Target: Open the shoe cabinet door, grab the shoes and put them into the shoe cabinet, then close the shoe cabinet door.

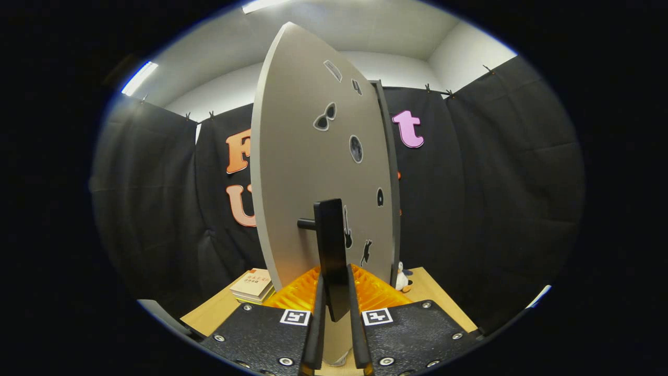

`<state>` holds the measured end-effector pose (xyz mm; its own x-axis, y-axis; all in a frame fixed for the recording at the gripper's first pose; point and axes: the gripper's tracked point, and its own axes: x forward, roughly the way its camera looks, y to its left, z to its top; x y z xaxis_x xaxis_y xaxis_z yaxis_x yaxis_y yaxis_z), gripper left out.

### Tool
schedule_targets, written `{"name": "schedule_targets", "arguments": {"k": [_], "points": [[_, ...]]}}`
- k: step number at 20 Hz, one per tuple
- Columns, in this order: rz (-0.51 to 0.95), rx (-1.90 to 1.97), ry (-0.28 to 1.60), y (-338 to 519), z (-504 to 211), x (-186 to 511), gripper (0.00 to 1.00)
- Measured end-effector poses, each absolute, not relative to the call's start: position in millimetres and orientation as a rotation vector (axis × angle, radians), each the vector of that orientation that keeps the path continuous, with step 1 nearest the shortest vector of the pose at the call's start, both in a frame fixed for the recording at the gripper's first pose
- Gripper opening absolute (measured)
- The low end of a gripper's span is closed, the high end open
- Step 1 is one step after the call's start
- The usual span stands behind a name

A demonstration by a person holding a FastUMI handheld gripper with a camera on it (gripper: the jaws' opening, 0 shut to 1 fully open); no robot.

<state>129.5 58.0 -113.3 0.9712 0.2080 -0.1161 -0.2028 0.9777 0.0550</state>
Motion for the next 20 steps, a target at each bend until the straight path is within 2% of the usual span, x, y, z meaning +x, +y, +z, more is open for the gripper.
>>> {"name": "schedule_targets", "arguments": {"k": [16, 20], "points": [[0.095, 0.099, 0.129, 8, -119, 124, 0.21], [0.048, 0.082, 0.117, -6, -117, 131, 0.16]]}}
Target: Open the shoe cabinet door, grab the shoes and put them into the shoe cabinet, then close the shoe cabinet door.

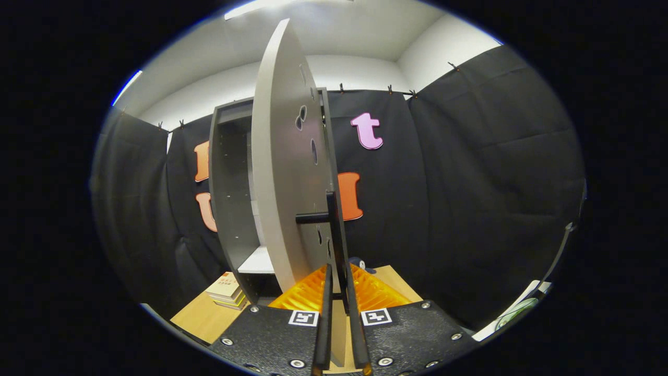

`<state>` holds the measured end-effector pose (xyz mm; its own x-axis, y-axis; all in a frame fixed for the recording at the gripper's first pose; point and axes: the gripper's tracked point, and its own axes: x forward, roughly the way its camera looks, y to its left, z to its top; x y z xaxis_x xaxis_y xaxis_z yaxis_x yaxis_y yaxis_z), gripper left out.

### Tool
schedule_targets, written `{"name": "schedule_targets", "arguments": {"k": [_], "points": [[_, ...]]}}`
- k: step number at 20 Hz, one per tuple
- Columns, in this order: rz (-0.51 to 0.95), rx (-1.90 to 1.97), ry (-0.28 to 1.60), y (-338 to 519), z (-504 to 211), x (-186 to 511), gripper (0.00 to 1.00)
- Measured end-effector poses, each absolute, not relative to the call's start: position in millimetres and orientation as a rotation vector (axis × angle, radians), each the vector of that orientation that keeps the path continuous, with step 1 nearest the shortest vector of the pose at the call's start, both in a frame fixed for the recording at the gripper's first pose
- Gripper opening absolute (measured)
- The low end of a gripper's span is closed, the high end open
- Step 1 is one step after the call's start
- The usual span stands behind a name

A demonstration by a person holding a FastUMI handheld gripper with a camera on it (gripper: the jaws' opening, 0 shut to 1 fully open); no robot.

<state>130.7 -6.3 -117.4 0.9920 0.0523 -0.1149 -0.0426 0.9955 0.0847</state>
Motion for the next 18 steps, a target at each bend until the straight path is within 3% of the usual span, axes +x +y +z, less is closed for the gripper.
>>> {"name": "schedule_targets", "arguments": {"k": [18], "points": [[-0.123, 0.061, 0.100, -53, -109, 126, 0.14]]}}
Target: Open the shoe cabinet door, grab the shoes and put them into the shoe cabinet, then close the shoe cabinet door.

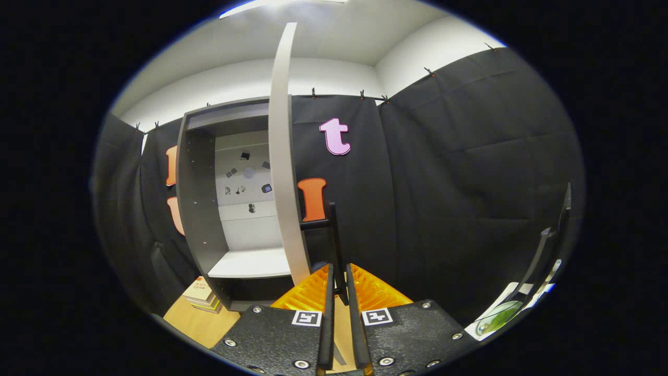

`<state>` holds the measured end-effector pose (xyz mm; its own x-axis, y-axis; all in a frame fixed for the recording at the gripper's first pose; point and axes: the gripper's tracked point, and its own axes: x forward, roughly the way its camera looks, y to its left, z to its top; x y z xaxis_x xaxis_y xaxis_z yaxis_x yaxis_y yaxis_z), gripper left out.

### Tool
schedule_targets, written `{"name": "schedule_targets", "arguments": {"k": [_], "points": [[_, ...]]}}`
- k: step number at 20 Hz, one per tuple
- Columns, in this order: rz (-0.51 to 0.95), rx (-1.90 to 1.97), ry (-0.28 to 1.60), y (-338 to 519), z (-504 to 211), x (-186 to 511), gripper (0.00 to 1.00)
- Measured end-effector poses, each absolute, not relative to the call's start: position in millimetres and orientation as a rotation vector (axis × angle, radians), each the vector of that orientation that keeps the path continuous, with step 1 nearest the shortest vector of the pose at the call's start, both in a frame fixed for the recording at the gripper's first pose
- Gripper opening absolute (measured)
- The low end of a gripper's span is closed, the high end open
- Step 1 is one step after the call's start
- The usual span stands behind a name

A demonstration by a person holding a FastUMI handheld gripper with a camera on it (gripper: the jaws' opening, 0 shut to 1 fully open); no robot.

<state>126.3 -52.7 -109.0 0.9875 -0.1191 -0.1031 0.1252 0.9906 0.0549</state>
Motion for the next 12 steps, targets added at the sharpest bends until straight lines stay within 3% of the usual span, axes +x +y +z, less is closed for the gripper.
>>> {"name": "schedule_targets", "arguments": {"k": [12], "points": [[-0.151, 0.038, 0.170, 14, -122, 113, 0.14]]}}
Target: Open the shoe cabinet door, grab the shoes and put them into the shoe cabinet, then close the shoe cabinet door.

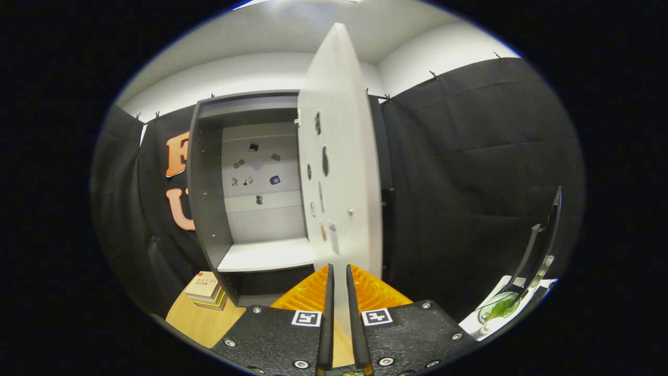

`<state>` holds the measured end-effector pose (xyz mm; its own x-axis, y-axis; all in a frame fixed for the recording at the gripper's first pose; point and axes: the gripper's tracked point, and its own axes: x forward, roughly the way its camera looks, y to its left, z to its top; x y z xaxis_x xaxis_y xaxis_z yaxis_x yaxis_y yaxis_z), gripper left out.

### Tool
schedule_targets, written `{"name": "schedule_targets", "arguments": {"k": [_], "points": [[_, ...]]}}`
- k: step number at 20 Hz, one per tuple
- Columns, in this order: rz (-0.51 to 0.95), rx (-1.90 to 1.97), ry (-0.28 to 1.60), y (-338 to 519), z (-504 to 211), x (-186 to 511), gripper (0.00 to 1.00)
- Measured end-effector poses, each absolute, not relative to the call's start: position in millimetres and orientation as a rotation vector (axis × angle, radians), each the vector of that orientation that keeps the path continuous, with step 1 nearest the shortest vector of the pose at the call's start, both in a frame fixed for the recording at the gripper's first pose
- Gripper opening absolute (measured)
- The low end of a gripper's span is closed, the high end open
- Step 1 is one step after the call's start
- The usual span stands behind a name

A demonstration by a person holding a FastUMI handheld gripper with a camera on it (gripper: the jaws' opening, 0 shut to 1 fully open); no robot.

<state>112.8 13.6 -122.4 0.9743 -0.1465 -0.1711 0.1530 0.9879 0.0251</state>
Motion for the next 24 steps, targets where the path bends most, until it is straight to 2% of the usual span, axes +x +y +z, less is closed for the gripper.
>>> {"name": "schedule_targets", "arguments": {"k": [5, 7, 13, 24], "points": [[-0.098, 0.052, 0.237, 64, -148, 118, 0.14], [-0.050, 0.071, 0.259, 88, -160, 122, 0.19], [0.013, 0.095, 0.367, 135, -220, 140, 0.21], [0.144, 0.165, 0.671, 164, -388, 161, 0.25]]}}
